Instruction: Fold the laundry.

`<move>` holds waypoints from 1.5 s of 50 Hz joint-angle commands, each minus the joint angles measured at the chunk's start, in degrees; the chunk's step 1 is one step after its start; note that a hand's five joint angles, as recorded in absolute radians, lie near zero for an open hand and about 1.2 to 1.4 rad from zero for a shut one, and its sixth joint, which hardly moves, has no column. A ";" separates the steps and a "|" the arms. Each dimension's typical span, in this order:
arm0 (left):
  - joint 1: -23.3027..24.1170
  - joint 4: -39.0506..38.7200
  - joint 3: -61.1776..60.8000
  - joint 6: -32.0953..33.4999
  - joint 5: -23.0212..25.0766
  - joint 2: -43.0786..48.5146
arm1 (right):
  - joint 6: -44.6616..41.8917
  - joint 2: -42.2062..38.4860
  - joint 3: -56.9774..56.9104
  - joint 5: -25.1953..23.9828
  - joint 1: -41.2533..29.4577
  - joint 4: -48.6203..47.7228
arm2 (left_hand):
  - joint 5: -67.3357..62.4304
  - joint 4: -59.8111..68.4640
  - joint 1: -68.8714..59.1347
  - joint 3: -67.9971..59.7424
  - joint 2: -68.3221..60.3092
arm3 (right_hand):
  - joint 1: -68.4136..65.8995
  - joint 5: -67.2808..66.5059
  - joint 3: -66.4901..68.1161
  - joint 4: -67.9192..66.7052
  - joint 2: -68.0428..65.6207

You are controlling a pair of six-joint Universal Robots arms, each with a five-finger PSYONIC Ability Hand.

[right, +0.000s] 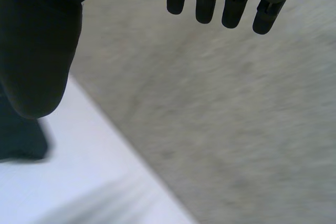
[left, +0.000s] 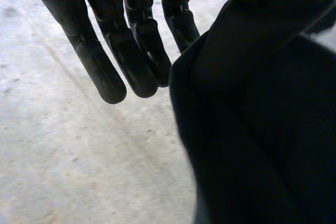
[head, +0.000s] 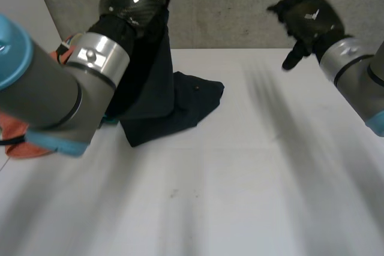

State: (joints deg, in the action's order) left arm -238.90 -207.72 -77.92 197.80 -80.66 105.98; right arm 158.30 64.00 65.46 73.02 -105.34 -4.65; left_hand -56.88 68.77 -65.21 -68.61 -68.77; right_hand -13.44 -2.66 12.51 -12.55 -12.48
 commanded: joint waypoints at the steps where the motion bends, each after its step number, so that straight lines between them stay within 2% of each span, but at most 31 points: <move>1: 3.53 4.68 -6.09 -0.23 0.15 -7.98 | 1.14 -6.78 -4.37 -12.89 2.33 7.72 | -13.12 11.23 -14.79 -11.39 -11.23 | 3.44 2.66 -2.51 2.55 2.48; 7: 6.78 8.99 -9.26 -2.24 0.15 -15.10 | 1.40 -12.58 -6.57 -13.34 1.19 7.90 | -13.12 11.23 -14.79 -11.39 -11.23 | 3.44 2.66 -2.51 2.55 2.48; 12: 8.63 9.52 -11.54 -3.56 0.07 -19.23 | 2.19 -19.68 -10.17 -13.34 -7.40 7.29 | -13.12 11.23 -14.79 -11.39 -11.23 | 3.44 2.66 -2.51 2.55 2.48; 15: 9.33 9.43 -12.86 -3.65 -0.02 -21.34 | 2.28 -22.95 -11.76 -13.34 -10.23 7.02 | -13.12 11.23 -14.79 -11.39 -11.23 | 3.44 2.66 -2.51 2.55 2.48; 19: 9.60 9.61 -13.83 -3.65 -0.02 -22.84 | 3.07 -28.04 -14.57 -11.15 -14.80 5.18 | -13.12 11.23 -14.79 -11.39 -11.23 | 3.44 2.66 -2.51 2.55 2.48; 22: 9.69 9.52 -14.53 -3.65 -0.11 -23.10 | 4.39 -29.98 -15.54 -6.58 -17.61 2.55 | -13.12 11.23 -14.79 -11.39 -11.23 | 3.44 2.66 -2.51 2.55 2.48; 23: 9.69 9.52 -14.71 -3.65 -0.11 -23.10 | 4.74 -30.42 -15.98 -3.26 -18.14 0.97 | -13.12 11.23 -14.79 -11.39 -11.23 | -15.43 -16.21 16.36 -16.32 -16.39; 26: 9.16 9.43 -15.24 -3.65 -0.20 -23.10 | 4.74 -29.82 -16.33 2.37 -18.23 -1.41 | -13.12 11.23 -14.79 -11.39 -11.23 | -63.61 -64.39 64.54 -64.50 -64.57; 27: 9.07 9.43 -15.33 -3.65 -0.28 -23.02 | 4.48 -28.85 -16.16 6.57 -18.15 -2.20 | -13.12 11.23 -14.79 -11.39 -11.23 | -66.53 -67.31 67.46 -67.42 -67.49; 29: 8.29 9.43 -15.76 -3.65 -0.37 -22.84 | 3.86 -26.48 -15.37 9.77 -18.15 -2.29 | -13.12 11.23 -14.79 -11.39 -11.23 | -66.56 -67.34 67.49 -67.45 -67.52; 31: 7.23 9.43 -16.20 -3.65 -0.37 -22.75 | 2.21 -20.54 -13.62 12.23 -17.27 -1.33 | -13.12 11.23 -14.79 -11.39 -11.23 | -66.56 -67.34 67.49 -67.45 -67.52; 34: 4.15 9.26 -17.08 -3.74 -0.29 -22.58 | -1.84 -14.45 -9.23 11.63 -14.20 -0.19 | -13.12 11.23 -14.79 -11.39 -11.23 | -66.56 -67.34 67.49 -67.45 -67.52; 37: 0.73 9.08 -17.87 -4.00 -0.11 -22.05 | -8.69 -6.45 -2.11 11.01 -8.23 1.92 | -13.12 11.23 -14.79 -11.39 -11.23 | -66.56 -67.34 67.49 -67.45 -67.52; 39: -0.50 8.99 -18.05 -4.44 -0.02 -21.44 | -14.03 -0.41 3.41 11.09 -5.24 4.63 | -13.12 11.23 -14.79 -11.39 -11.23 | -66.56 -67.34 67.49 -67.45 -67.52; 42: -1.56 8.91 -17.97 -6.81 0.07 -17.67 | -18.80 3.49 8.61 11.27 -4.00 7.36 | -13.12 11.23 -14.79 -11.39 -11.23 | -66.56 -67.34 67.49 -67.45 -67.52; 47: -1.83 8.82 -16.74 -9.28 0.07 -13.09 | -25.23 11.48 20.04 13.38 -3.91 18.52 | -13.12 11.23 -14.79 -11.39 -11.23 | -66.56 -67.34 67.49 -67.45 -67.52; 49: -1.92 8.82 -15.77 -9.28 0.07 -11.42 | -25.67 14.30 22.85 13.03 -3.99 23.00 | -13.12 11.23 -14.79 -11.39 -11.23 | -66.56 -67.34 67.49 -67.45 -67.52; 50: -1.92 8.82 -15.25 -9.28 0.07 -10.80 | -25.23 16.40 25.56 11.64 -4.52 28.33 | -13.12 11.23 -14.79 -11.39 -11.23 | -66.56 -67.34 67.49 -67.45 -67.52; 52: -1.92 8.82 -13.49 -9.19 -0.20 -8.96 | -24.62 16.95 27.43 9.88 -5.22 31.96 | -13.12 11.23 -14.79 -11.39 -11.23 | -66.56 -67.34 67.49 -67.45 -67.52; 53: -1.92 8.82 -12.87 -9.28 -0.28 -8.34 | -24.27 16.95 27.96 8.65 -5.83 33.29 | -13.12 11.23 -14.79 -11.39 -11.23 | -58.79 -59.57 59.72 -59.68 -59.75; 54: -1.92 8.82 -12.43 -9.19 -0.29 -7.99 | -23.22 16.86 28.05 5.85 -7.58 33.82 | -13.12 11.23 -14.79 -11.39 -11.23 | -39.23 -40.01 40.16 -40.12 -40.19; 57: -1.92 8.91 -10.76 -9.19 -0.29 -6.67 | -20.76 16.95 26.48 2.93 -8.83 31.82 | -13.12 11.23 -14.79 -11.39 -11.23 | -18.26 -19.04 19.19 -19.16 -19.23; 58: -2.00 8.91 -10.50 -9.19 -0.29 -6.49 | -18.92 17.29 24.47 2.83 -8.74 29.98 | -13.12 11.23 -14.79 -11.39 -11.23 | -2.02 -2.80 2.95 -2.91 -2.98; 61: -2.00 8.91 -9.79 -9.19 -0.29 -6.14 | -16.27 17.39 20.24 3.18 -7.25 28.21 | -13.12 11.23 -14.79 -11.39 -11.23 | -0.51 -1.29 1.44 -1.40 -1.47; 63: -2.00 8.91 -9.27 -9.10 -0.29 -6.23 | -14.51 17.47 16.20 3.19 -3.83 27.76 | -13.12 11.23 -14.79 -11.39 -11.23 | -0.18 -0.96 1.11 -1.07 -1.14; 68: -1.92 8.99 -7.33 -9.02 0.24 -6.75 | -14.51 15.63 9.61 3.27 -0.40 27.85 | -13.12 11.23 -14.79 -11.39 -11.23 | -0.18 -0.96 1.11 -1.07 -1.14; 75: -1.56 9.35 -4.35 -8.67 0.42 -7.28 | -14.33 5.18 0.03 2.05 1.02 28.38 | -13.12 11.23 -14.79 -11.39 -11.23 | 3.44 2.66 -2.51 2.55 2.48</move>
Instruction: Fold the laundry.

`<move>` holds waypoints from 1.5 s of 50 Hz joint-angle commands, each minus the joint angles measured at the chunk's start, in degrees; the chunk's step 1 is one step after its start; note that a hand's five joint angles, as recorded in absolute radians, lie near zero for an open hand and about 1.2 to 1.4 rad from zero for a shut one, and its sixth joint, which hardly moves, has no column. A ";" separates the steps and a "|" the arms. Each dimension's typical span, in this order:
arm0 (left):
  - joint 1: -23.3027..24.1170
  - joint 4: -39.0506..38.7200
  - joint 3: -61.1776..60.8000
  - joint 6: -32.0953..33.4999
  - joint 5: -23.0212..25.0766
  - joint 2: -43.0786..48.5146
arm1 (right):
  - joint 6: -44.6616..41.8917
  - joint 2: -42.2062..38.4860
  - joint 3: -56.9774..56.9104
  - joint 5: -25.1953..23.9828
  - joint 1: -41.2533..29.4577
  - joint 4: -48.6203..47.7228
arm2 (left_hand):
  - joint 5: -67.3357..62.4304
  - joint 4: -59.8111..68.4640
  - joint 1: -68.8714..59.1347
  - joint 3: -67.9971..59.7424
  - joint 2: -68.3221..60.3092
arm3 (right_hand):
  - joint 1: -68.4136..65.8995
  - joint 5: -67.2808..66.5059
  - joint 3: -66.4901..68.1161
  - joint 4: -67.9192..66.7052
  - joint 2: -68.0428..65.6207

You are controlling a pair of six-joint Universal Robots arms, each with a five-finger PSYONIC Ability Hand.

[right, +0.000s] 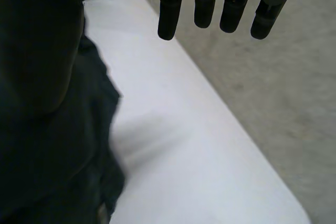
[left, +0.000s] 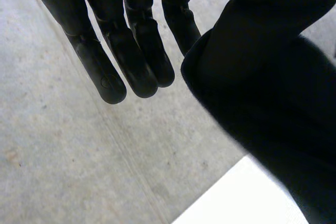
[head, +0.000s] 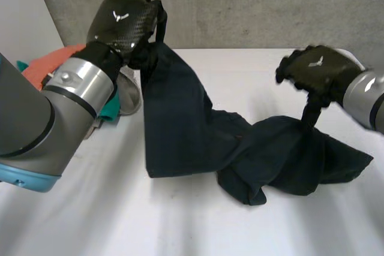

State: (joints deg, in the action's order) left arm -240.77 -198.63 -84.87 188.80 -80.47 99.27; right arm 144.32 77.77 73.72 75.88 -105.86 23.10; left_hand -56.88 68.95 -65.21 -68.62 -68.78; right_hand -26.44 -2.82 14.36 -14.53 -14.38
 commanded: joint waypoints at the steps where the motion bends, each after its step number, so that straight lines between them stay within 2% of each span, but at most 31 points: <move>1: 0.30 0.26 2.87 0.43 0.23 -0.57 | -0.35 -9.73 -9.11 -1.08 1.53 0.72 | -13.12 11.05 -14.79 -11.38 -11.22 | 16.44 2.82 -4.36 4.53 4.38; 5: 0.39 0.35 3.75 0.78 0.23 -0.57 | -0.35 -12.90 -12.98 -2.84 1.62 0.72 | -13.12 11.05 -14.79 -11.38 -11.22 | 16.44 2.82 -4.36 4.53 4.38; 13: 0.91 0.62 4.10 1.22 0.31 -1.01 | 2.19 -10.27 -14.65 -4.25 2.50 -3.05 | -13.12 11.05 -14.79 -11.38 -11.22 | 16.44 2.82 -4.36 4.53 4.38; 16: 1.70 0.88 4.80 1.22 0.40 -2.06 | 4.30 -12.20 -16.24 -7.49 2.85 -6.13 | -13.12 11.05 -14.79 -11.38 -11.22 | 16.44 2.82 -4.36 4.53 4.38; 20: 2.67 1.32 5.33 1.22 0.49 -3.21 | 5.97 -18.69 -17.99 -16.01 2.50 -6.92 | -13.12 11.05 -14.79 -11.38 -11.22 | 16.44 2.82 -4.36 4.53 4.38; 23: 3.72 1.41 5.51 1.22 0.75 -4.00 | 7.64 -26.25 -20.45 -20.06 1.71 -7.36 | -13.12 11.05 -14.79 -11.38 -11.22 | 16.44 2.82 -4.36 4.53 4.38; 30: 5.83 1.49 5.07 1.22 3.04 -5.05 | 11.50 -40.92 -27.39 -21.21 -2.16 -9.12 | -13.12 11.05 -14.79 -11.38 -11.22 | 16.44 2.82 -4.36 4.53 4.38; 36: 6.89 1.49 4.80 1.22 3.30 -5.67 | 19.41 -46.30 -30.65 -23.14 -3.65 -10.44 | -13.12 11.05 -14.79 -11.38 -11.22 | 16.44 2.82 -4.36 4.53 4.38; 38: 6.89 1.41 4.72 1.22 3.30 -5.76 | 22.23 -46.48 -30.83 -24.90 -4.09 -10.88 | -13.12 11.05 -14.79 -11.38 -11.22 | -3.22 -16.83 15.30 -15.13 -15.27; 39: 6.89 1.49 4.72 1.22 3.30 -5.76 | 22.67 -46.22 -30.92 -25.17 -4.10 -11.14 | -13.12 11.05 -14.79 -11.38 -11.22 | -18.81 -32.43 30.89 -30.73 -30.87; 40: 6.89 1.49 4.80 1.22 3.30 -5.85 | 23.03 -45.87 -30.92 -24.99 -4.10 -11.49 | -13.12 11.05 -14.79 -11.38 -11.22 | -39.29 -52.90 51.37 -51.20 -51.34; 41: 6.89 1.49 4.80 1.22 3.30 -5.85 | 23.72 -44.73 -31.09 -24.12 -4.01 -12.54 | -13.12 11.05 -14.79 -11.38 -11.22 | -53.42 -67.04 65.50 -65.33 -65.47; 44: 6.71 1.41 4.80 1.22 3.30 -6.11 | 24.26 -39.82 -30.22 -19.39 -3.22 -14.48 | -13.12 11.05 -14.79 -11.38 -11.22 | -53.56 -67.18 65.64 -65.47 -65.62; 45: 6.63 1.41 4.80 1.31 3.22 -6.11 | 23.48 -34.93 -28.74 -16.23 -2.96 -15.70 | -13.12 11.05 -14.79 -11.38 -11.22 | -53.56 -67.18 65.64 -65.47 -65.62; 48: 6.19 1.41 4.63 1.66 3.22 -6.90 | 22.07 -27.35 -24.96 -13.22 -1.03 -16.68 | -13.12 11.05 -14.79 -11.38 -11.22 | -53.56 -67.18 65.64 -65.47 -65.62; 53: 2.85 1.50 3.23 2.19 3.22 -7.60 | 15.23 -10.58 -16.09 -15.58 8.36 -13.97 | -13.12 11.05 -14.79 -11.38 -11.22 | -53.56 -67.18 65.64 -65.47 -65.62; 59: -0.23 1.58 0.50 2.10 3.22 -7.60 | 7.40 -1.75 -9.57 -15.15 10.41 -5.27 | -13.12 11.05 -14.79 -11.38 -11.22 | -53.56 -67.18 65.64 -65.47 -65.62; 62: -0.32 1.50 -1.69 2.19 3.30 -6.64 | 0.20 2.64 -5.97 -13.92 10.41 3.69 | -13.12 11.05 -14.79 -11.38 -11.22 | -53.56 -67.18 65.64 -65.47 -65.62; 65: -0.32 1.58 -3.02 2.19 3.22 -5.06 | -8.48 4.14 -1.15 -12.34 10.14 9.75 | -13.12 11.05 -14.79 -11.38 -11.22 | -53.56 -67.18 65.64 -65.47 -65.62; 68: -0.41 1.85 -3.72 2.28 3.22 0.91 | -13.78 2.57 1.59 -10.41 9.71 9.69 | -13.12 11.05 -14.79 -11.38 -11.22 | -53.56 -67.18 65.64 -65.47 -65.62; 69: -0.41 2.02 -3.55 2.37 3.22 2.40 | -15.19 0.47 2.21 -8.23 9.27 8.90 | -13.12 11.05 -14.79 -11.38 -11.22 | -53.56 -67.18 65.64 -65.47 -65.62; 75: -0.32 2.55 4.08 3.33 2.60 16.19 | -15.03 -11.92 -4.45 1.36 5.14 2.23 | -13.12 11.05 -14.79 -11.38 -11.22 | -53.56 -67.18 65.64 -65.47 -65.62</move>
State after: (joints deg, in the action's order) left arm -241.25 -196.55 -87.32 191.22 -77.36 103.79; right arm 130.12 76.38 74.20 69.16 -97.36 31.16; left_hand -56.88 68.96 -65.21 -68.62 -68.78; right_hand -64.44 -54.50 68.49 -68.78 -67.09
